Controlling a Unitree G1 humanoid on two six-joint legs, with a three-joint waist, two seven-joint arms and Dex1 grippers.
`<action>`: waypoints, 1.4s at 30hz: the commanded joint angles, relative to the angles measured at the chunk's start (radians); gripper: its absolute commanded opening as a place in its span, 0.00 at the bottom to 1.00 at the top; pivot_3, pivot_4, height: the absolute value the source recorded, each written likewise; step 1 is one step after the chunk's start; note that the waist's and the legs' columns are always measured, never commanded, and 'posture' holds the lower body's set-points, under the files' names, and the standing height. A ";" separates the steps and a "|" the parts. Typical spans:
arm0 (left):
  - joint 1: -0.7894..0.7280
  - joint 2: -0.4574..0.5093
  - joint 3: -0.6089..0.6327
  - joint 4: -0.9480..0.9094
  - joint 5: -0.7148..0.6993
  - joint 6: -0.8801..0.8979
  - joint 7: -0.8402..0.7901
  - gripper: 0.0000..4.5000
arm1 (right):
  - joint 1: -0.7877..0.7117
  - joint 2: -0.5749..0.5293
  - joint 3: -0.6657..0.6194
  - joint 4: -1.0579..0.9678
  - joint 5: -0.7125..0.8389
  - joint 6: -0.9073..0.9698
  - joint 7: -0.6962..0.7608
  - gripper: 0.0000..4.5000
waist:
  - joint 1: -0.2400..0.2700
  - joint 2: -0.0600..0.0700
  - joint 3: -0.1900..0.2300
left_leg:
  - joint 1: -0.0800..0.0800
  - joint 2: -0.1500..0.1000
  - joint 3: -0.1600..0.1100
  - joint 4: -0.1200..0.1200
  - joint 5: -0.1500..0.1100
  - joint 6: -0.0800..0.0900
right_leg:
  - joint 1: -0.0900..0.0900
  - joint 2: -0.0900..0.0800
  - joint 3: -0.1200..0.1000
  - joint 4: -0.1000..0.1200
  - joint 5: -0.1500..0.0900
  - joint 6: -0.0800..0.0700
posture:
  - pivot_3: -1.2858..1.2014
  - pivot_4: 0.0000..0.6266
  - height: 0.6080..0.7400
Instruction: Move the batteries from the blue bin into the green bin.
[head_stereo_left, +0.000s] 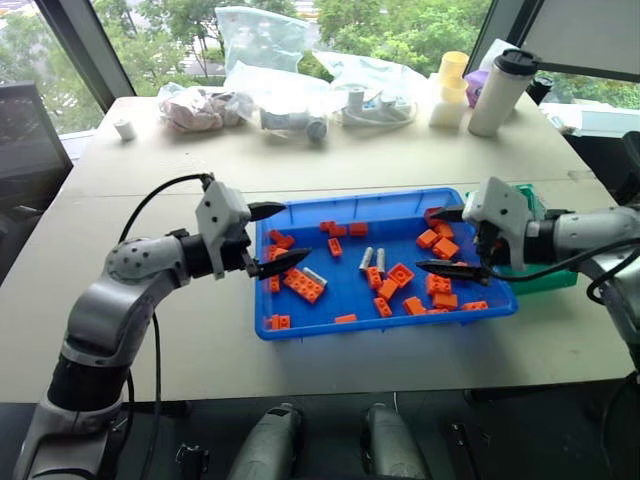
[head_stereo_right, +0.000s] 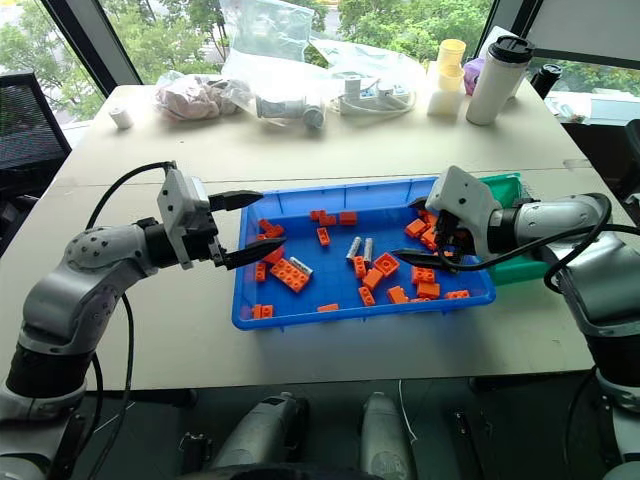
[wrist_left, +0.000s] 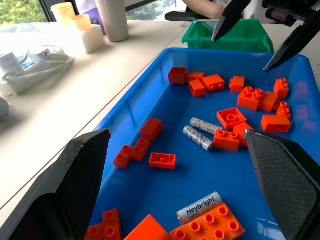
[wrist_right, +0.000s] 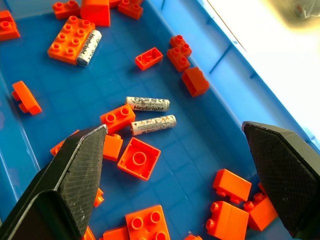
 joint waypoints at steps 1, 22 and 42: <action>0.006 0.010 0.034 -0.033 -0.006 -0.017 0.003 1.00 | -0.038 0.017 0.020 -0.037 -0.001 -0.008 0.006 1.00 | 0.000 0.000 0.000 | 0.000 0.000 0.000 0.000 0.000 0.000 | 0.000 0.000 0.000 0.000 0.000 0.000 | 0.52 0.24 1.00; 0.065 0.077 0.105 -0.161 -0.029 0.082 0.082 1.00 | -0.263 0.415 0.444 0.376 -0.320 -0.339 0.018 1.00 | -0.005 0.000 0.000 | 0.000 0.000 -0.001 0.000 0.002 -0.004 | -0.001 0.001 0.000 0.001 0.000 0.000 | 0.52 0.24 1.00; 0.102 0.109 0.127 -0.221 -0.045 0.122 0.116 1.00 | -0.319 0.614 0.420 0.674 -0.446 -0.521 -0.045 1.00 | -0.027 0.000 0.000 | 0.000 0.001 -0.002 -0.002 0.004 -0.006 | -0.002 0.003 0.000 0.002 0.000 0.000 | 0.52 0.24 1.00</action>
